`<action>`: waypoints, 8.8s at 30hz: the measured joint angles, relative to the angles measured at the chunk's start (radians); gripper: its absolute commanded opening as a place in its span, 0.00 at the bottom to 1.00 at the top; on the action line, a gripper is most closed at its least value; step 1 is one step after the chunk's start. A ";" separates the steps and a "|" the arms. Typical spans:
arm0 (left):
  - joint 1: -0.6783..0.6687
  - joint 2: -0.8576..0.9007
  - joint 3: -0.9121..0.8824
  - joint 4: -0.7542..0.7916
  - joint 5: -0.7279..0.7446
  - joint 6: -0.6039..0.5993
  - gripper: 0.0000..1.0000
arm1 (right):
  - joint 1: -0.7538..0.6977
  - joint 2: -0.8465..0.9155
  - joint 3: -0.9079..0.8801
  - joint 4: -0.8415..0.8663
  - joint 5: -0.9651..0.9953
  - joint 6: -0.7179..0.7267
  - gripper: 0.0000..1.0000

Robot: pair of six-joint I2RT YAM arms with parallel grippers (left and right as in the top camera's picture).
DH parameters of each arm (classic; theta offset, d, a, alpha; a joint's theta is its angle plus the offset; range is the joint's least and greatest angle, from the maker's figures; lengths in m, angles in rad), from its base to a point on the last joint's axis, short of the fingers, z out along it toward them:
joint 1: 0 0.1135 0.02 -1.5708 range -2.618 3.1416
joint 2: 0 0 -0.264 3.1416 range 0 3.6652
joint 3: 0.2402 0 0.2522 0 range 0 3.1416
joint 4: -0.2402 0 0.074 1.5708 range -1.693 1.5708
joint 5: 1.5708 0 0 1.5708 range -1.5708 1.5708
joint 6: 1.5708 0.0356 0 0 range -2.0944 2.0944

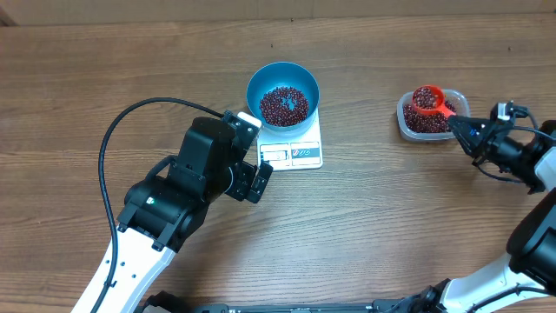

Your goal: Scoop item into bowl and weigh 150g on scale

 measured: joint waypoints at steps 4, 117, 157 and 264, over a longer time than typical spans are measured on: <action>0.000 0.000 0.000 0.000 0.000 0.000 1.00 | 0.089 0.000 -0.001 0.027 -0.014 0.000 0.04; 0.000 0.000 0.000 0.000 0.000 0.000 0.99 | 0.743 0.000 -0.006 0.911 0.502 -0.936 0.04; 0.000 0.000 0.000 0.000 0.000 0.000 1.00 | 0.489 0.002 -0.007 1.497 0.237 0.983 0.04; 0.000 0.000 0.000 0.002 0.000 0.000 1.00 | 0.431 -0.117 0.163 0.032 1.498 -0.091 0.04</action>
